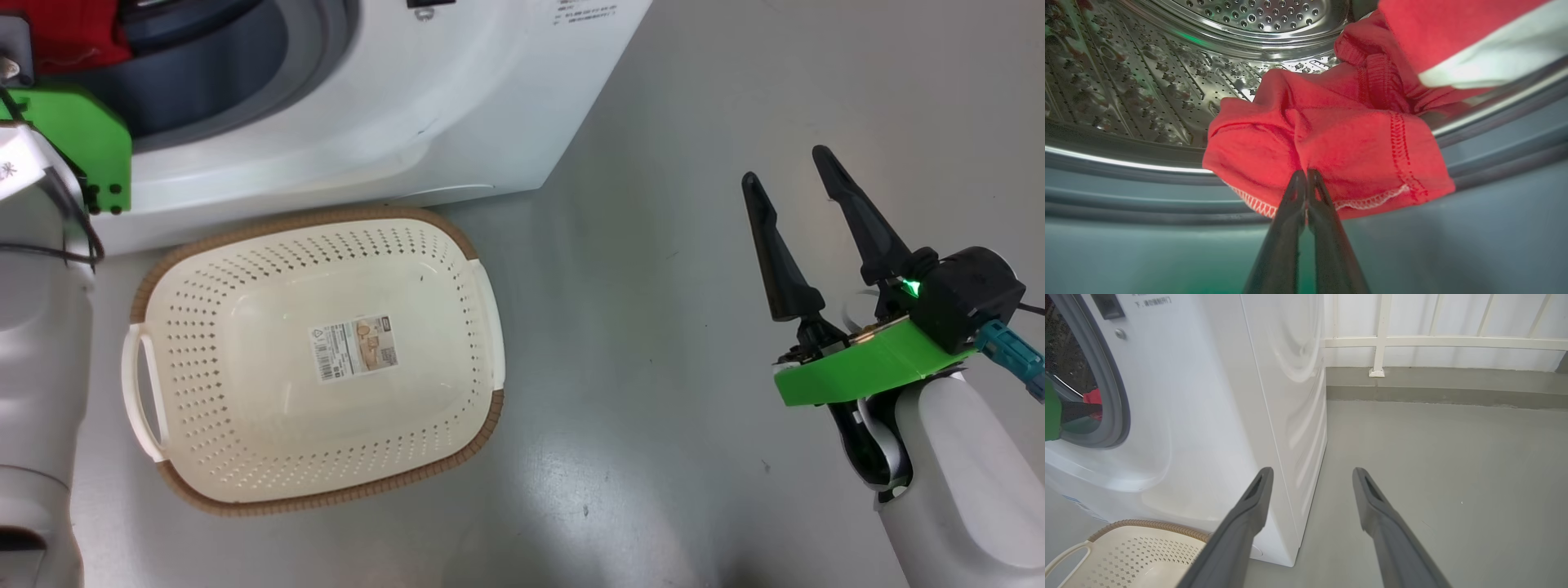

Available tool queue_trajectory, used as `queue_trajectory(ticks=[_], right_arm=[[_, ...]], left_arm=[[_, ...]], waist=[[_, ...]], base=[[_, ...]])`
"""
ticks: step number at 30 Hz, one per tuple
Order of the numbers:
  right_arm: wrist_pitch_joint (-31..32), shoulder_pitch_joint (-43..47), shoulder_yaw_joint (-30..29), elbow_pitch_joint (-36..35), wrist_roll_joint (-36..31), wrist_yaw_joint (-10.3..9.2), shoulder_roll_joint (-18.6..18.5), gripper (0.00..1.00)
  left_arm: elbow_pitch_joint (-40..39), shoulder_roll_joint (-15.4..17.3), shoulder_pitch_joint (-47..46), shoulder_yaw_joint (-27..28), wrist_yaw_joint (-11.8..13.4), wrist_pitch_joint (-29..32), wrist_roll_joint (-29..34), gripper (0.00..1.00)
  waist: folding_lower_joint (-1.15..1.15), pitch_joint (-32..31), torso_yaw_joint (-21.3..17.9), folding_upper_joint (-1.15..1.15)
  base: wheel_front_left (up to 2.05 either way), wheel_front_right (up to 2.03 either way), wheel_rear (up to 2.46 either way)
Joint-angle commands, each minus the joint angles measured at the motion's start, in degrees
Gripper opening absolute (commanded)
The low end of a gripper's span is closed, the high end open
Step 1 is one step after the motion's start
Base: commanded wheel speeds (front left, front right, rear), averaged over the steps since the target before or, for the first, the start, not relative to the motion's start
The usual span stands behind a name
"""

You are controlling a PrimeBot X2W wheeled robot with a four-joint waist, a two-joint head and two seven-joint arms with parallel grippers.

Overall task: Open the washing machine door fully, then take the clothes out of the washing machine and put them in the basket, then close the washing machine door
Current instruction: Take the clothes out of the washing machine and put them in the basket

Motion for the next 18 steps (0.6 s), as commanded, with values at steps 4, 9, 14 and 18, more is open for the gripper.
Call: queue_trajectory(ticks=[4, 9, 14, 18], right_arm=[[-0.36, 0.71, 1.16, -1.02, 1.01, 0.43, 0.33, 1.0], [-0.36, 0.84, 0.98, -0.73, 1.18, 0.43, 0.34, 1.0], [-0.36, 1.2, 0.79, -0.26, 1.18, 0.43, 0.32, 1.0], [-0.36, 1.8, 0.77, 0.08, 1.04, 0.43, 0.52, 1.0]], left_arm=[[-0.19, 2.64, -0.62, 1.06, 0.15, -1.97, -1.47, 0.0], [-0.37, 2.32, 0.01, 1.94, 0.29, -5.15, -3.22, 0.0], [-1.08, 2.01, 1.54, 3.21, 0.11, -8.14, -5.38, 0.0], [-1.95, 1.93, 3.96, 3.63, -0.62, -9.58, -6.58, 0.0]], waist=[[0.0, -0.42, 0.13, 0.0], [0.0, -0.98, 0.47, 0.0], [0.0, -2.12, 0.83, 0.0], [0.0, -3.67, 1.15, 0.0]], base=[[0.0, 0.0, 0.0], [0.0, 0.0, 0.0], [0.0, 0.0, 0.0], [0.0, 0.0, 0.0]])
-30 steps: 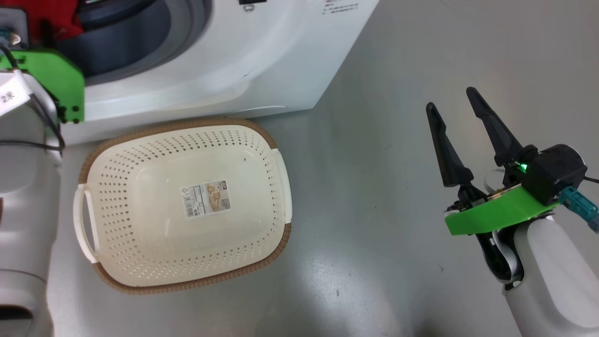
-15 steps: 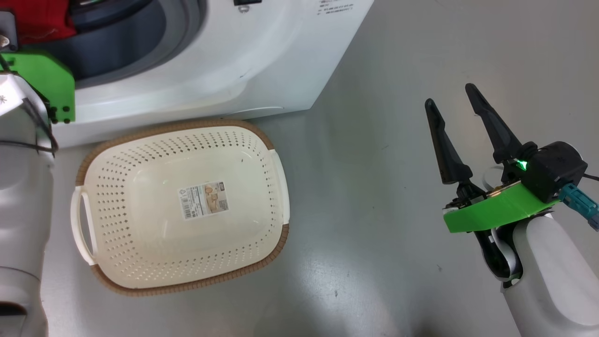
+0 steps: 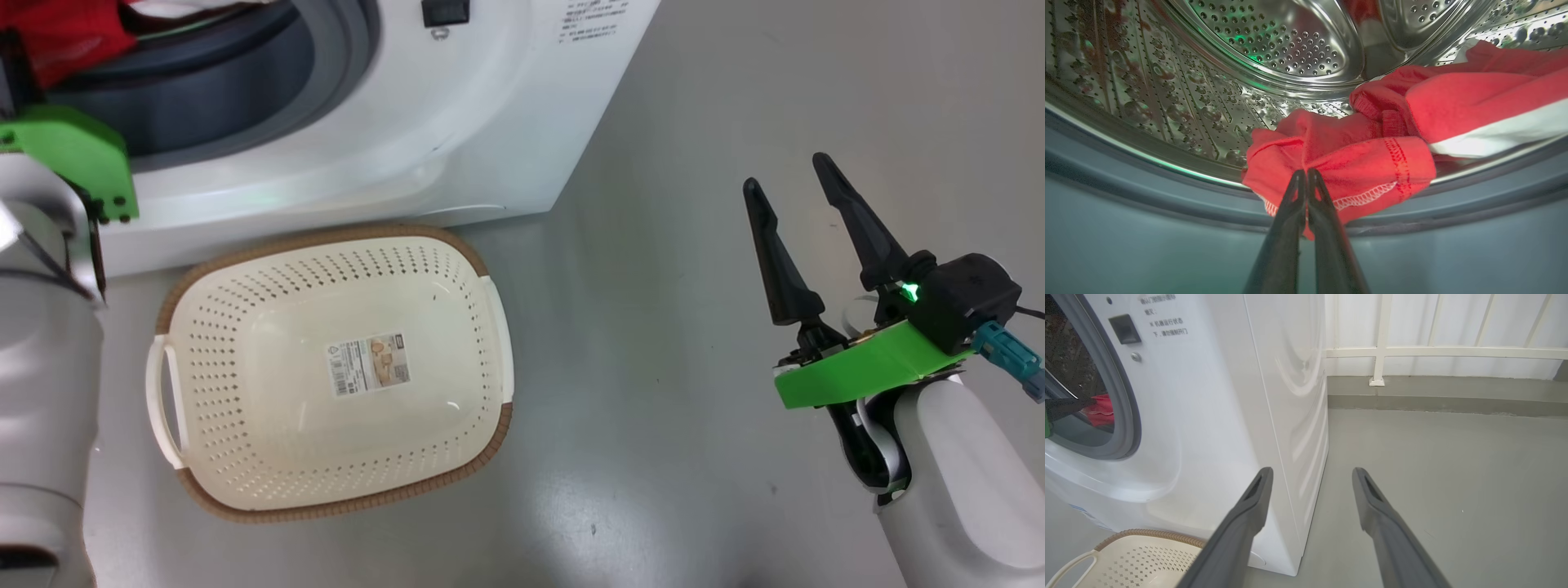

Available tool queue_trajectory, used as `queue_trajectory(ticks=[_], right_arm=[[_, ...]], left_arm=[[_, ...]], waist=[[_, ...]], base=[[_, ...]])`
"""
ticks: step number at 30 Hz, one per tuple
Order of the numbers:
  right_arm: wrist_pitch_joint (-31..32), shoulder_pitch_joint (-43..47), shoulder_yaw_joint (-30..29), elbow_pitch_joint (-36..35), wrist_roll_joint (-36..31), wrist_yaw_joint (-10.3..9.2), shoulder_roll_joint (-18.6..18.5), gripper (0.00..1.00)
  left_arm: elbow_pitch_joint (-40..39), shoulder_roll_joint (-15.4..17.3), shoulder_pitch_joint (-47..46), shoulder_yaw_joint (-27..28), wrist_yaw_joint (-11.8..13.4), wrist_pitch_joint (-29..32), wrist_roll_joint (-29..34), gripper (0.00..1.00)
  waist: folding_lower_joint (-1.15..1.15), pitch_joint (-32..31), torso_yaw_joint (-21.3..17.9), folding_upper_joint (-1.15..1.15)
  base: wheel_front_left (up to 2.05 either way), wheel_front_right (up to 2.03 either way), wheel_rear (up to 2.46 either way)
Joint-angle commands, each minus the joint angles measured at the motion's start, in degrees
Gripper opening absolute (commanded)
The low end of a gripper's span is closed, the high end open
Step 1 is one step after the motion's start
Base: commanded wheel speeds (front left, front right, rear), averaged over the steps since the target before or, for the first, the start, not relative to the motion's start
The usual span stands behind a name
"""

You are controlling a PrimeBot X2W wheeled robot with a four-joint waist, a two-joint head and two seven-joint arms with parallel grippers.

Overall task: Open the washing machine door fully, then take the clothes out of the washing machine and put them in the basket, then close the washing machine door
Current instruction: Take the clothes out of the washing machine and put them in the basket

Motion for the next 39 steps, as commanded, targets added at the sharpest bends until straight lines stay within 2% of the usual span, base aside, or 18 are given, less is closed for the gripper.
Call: queue_trajectory(ticks=[1, 9, 22, 32, 39], right_arm=[[-0.36, 1.63, 0.98, -1.04, 0.7, 0.43, 0.39, 1.0], [-0.36, 2.48, 0.9, -0.74, 0.5, 0.43, 0.38, 1.0], [-0.36, 5.15, 0.75, 0.37, 0.44, 0.43, 0.32, 1.0], [-0.36, 6.54, 1.27, 1.03, 0.24, 0.43, 0.41, 1.0], [-0.36, 7.36, 1.15, 1.49, 0.16, 0.43, 0.71, 1.0]], left_arm=[[-1.67, 2.54, 1.97, 1.06, -0.12, -0.84, -0.81, 0.0], [-8.91, 2.26, 8.63, 2.76, -0.4, -1.95, -3.56, 0.0], [-33.81, 0.13, 26.98, 7.59, -1.87, -2.0, -8.84, 0.0], [-48.66, -0.65, 37.37, 8.83, -0.53, -1.74, -9.6, 0.0], [-62.63, -0.65, 43.37, 8.07, 1.46, 2.2, -8.33, 0.0]], waist=[[0.0, -0.97, 0.29, 0.0], [0.0, -4.22, 1.24, 0.0], [0.0, -10.67, 3.05, 0.0], [0.0, -15.65, 3.62, 0.0], [0.0, -17.75, 3.55, 0.0]], base=[[0.0, 0.0, 0.0], [0.0, 0.0, 0.0], [0.0, 0.0, 0.0], [0.0, 0.0, 0.0], [0.0, 0.0, 0.0]])
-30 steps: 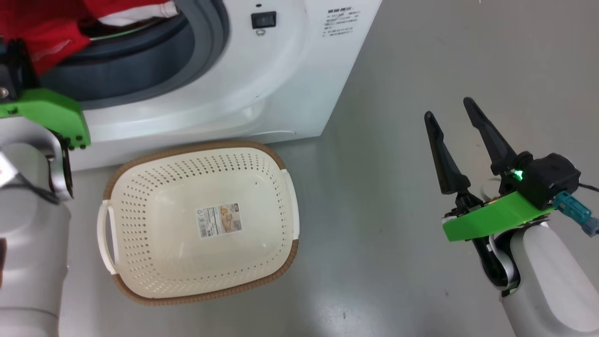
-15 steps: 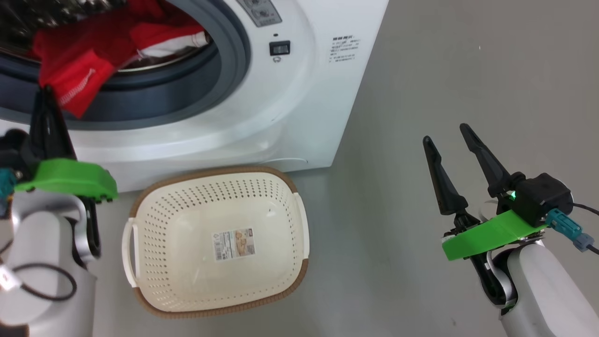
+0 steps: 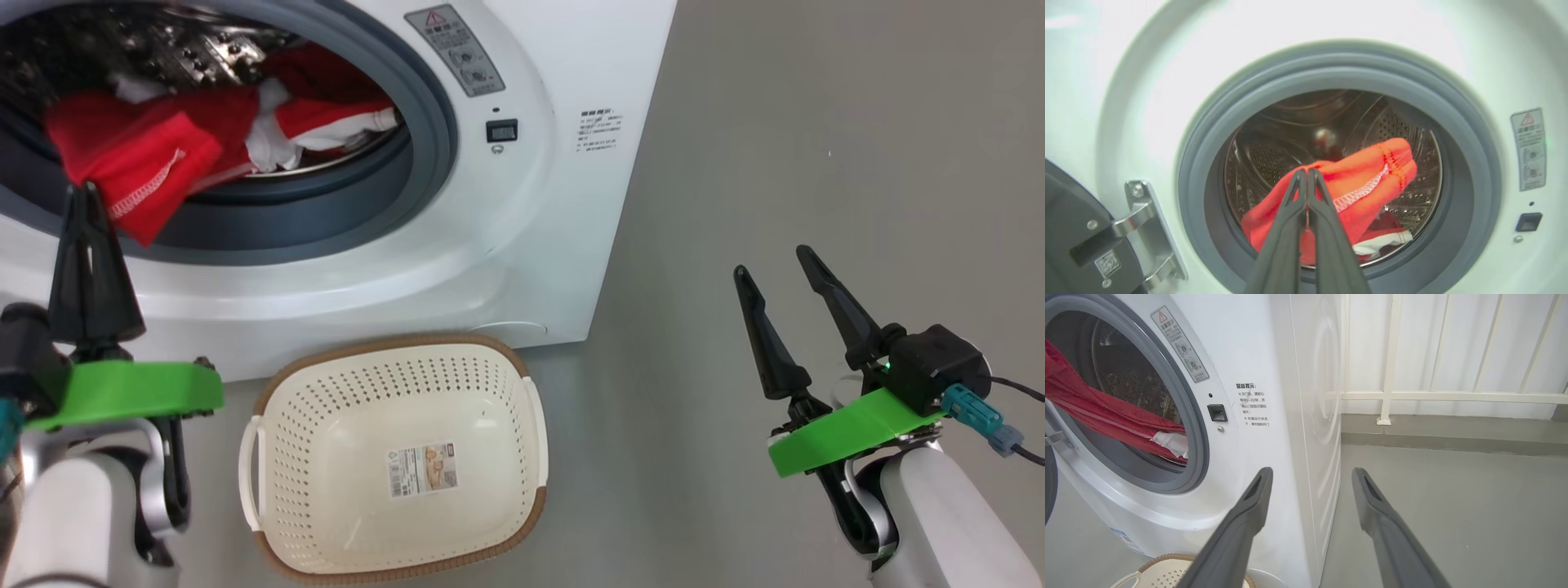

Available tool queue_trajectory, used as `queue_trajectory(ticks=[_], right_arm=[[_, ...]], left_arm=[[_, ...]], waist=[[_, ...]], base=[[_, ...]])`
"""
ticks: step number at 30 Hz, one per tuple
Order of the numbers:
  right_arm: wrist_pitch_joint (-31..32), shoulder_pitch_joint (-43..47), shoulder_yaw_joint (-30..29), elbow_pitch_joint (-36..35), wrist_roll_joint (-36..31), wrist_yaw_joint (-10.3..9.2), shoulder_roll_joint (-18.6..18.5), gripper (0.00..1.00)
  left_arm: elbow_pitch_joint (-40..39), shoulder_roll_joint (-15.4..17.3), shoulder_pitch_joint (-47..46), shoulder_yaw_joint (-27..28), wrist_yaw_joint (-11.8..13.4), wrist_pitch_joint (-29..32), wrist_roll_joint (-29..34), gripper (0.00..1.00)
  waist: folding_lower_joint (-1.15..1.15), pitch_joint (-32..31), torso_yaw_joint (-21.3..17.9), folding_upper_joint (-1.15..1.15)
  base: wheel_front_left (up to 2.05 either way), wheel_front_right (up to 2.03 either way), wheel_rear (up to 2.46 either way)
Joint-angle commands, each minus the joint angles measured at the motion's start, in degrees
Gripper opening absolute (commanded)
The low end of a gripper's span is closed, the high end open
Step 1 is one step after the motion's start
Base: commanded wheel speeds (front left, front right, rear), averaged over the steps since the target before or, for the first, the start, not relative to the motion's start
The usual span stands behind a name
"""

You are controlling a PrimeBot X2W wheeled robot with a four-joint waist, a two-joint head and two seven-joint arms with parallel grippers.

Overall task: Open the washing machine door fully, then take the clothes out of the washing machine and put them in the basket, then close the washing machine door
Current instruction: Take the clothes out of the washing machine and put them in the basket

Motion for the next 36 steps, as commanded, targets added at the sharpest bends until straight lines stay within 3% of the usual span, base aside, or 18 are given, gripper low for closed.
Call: queue_trajectory(ticks=[1, 6, 18, 26, 36], right_arm=[[-0.36, 0.44, 1.2, -1.11, 0.15, 0.43, 0.03, 1.0], [-0.36, 0.48, 1.37, -1.14, 0.21, 0.43, 0.46, 1.0], [-0.36, -0.11, 1.2, -1.26, 0.25, 0.43, 1.08, 1.0], [-0.36, -0.53, 1.37, -1.54, 0.49, 0.43, 1.47, 1.0], [-0.36, -1.47, 0.88, -2.22, 0.39, 0.43, 0.89, 1.0]], left_arm=[[-4.84, 2.31, 1.22, 1.56, 1.05, 0.86, 1.08, 0.0], [-15.51, 2.75, 4.26, 0.93, 2.59, 4.02, 2.88, 0.0], [-30.13, 3.61, 6.92, -0.82, 3.73, 8.42, 5.5, 0.0], [-23.13, 1.55, 8.92, -1.4, 2.29, 7.67, 0.59, 0.0], [-4.89, -3.46, 8.42, -5.16, -0.4, 4.55, -4.63, 0.0]], waist=[[0.0, -0.92, -0.04, 0.0], [0.0, -1.64, -0.39, 0.0], [0.0, -1.32, -0.34, 0.0], [0.0, 0.06, -0.54, 0.0], [0.0, 4.08, -0.8, 0.0]], base=[[0.0, 0.0, 0.0], [0.0, 0.0, 0.0], [0.0, 0.0, 0.0], [0.0, 0.0, 0.0], [0.0, 0.0, 0.0]])
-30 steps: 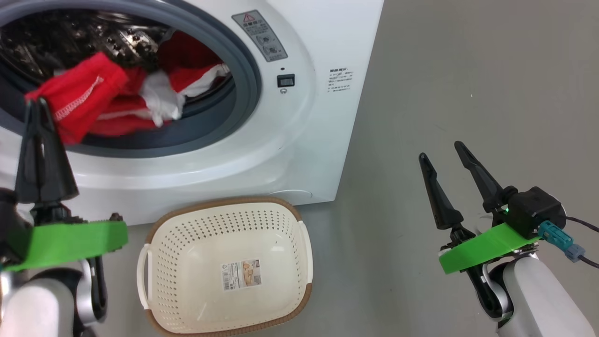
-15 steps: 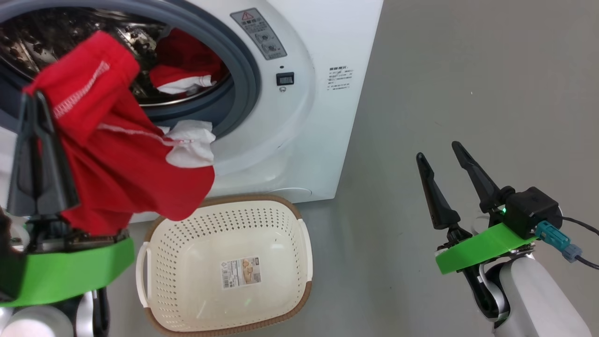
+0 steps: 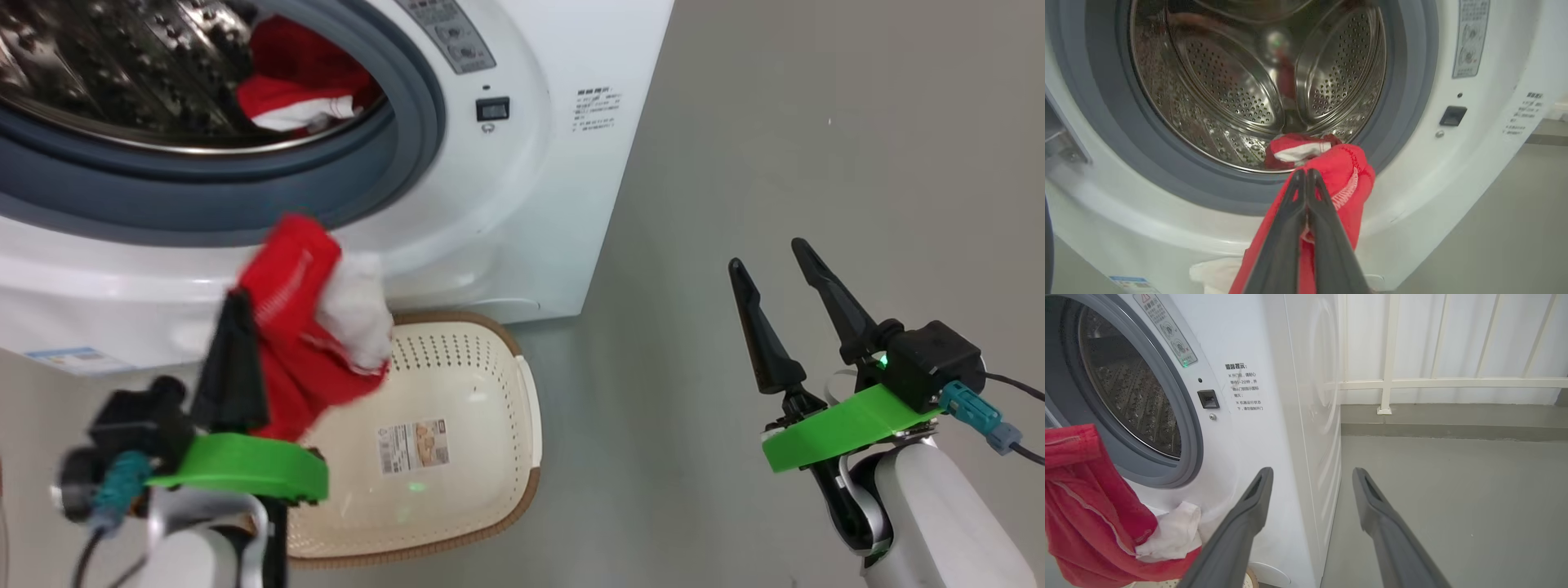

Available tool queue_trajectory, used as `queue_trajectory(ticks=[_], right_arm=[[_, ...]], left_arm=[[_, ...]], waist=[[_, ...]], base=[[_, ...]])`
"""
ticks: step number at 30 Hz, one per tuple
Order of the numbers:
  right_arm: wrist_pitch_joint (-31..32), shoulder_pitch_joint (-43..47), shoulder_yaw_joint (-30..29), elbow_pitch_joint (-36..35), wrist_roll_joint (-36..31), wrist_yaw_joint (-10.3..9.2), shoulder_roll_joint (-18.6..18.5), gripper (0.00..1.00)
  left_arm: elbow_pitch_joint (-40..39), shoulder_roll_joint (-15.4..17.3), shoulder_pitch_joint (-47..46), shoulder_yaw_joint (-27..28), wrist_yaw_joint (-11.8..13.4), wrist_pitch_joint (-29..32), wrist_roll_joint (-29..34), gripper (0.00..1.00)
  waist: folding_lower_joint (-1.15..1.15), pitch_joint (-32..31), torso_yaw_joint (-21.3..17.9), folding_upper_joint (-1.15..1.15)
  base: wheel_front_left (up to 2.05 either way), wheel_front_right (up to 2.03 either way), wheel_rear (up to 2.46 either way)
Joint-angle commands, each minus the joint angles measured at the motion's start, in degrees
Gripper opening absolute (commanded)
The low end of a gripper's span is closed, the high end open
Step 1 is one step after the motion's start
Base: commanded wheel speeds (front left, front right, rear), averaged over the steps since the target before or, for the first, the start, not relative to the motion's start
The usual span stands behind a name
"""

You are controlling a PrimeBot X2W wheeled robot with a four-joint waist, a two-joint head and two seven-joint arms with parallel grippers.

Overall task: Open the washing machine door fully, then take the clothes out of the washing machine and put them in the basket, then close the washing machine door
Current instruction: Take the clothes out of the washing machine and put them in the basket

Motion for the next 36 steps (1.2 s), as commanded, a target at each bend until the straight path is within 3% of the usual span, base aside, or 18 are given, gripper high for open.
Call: queue_trajectory(ticks=[1, 6, 11, 21, 28, 36], right_arm=[[-0.36, -1.23, 0.89, -1.69, 0.4, 0.43, -0.22, 1.0], [-0.36, -2.24, 0.91, -1.98, 0.58, 0.43, -0.64, 1.0], [-0.36, -3.76, 0.89, -2.56, 0.73, 0.43, -1.04, 1.0], [-0.36, -5.89, 1.62, -3.01, 1.07, 0.43, -1.12, 1.0], [-0.36, -7.53, 2.11, -3.38, 1.53, 0.43, -0.76, 1.0], [-0.36, -7.82, 2.05, -3.39, 1.65, 0.43, -0.18, 1.0]], left_arm=[[2.23, 0.11, -1.7, 1.28, -0.76, -0.87, -1.26, 0.0], [15.79, -1.49, -5.54, 0.31, -2.23, -1.65, -4.58, 0.0], [31.63, -2.74, -11.9, -0.31, -5.37, 0.26, -11.29, 0.0], [55.08, -3.11, -23.57, -4.94, -8.13, 4.62, -14.9, 0.0], [64.68, -3.12, -28.32, -8.29, -9.81, 2.13, -14.43, 0.0], [68.88, -3.13, -30.14, -9.72, -11.0, 0.47, -16.07, 0.0]], waist=[[0.0, 1.65, -0.13, 0.0], [0.0, 4.5, -0.17, 0.0], [0.0, 7.98, -0.18, 0.0], [0.0, 12.71, -1.53, 0.0], [0.0, 15.76, -3.96, 0.0], [0.0, 17.44, -5.26, 0.0]], base=[[0.0, 0.0, 0.0], [0.0, 0.0, 0.0], [0.0, 0.0, 0.0], [0.0, 0.0, 0.0], [0.0, 0.0, 0.0], [0.0, 0.0, 0.0]])
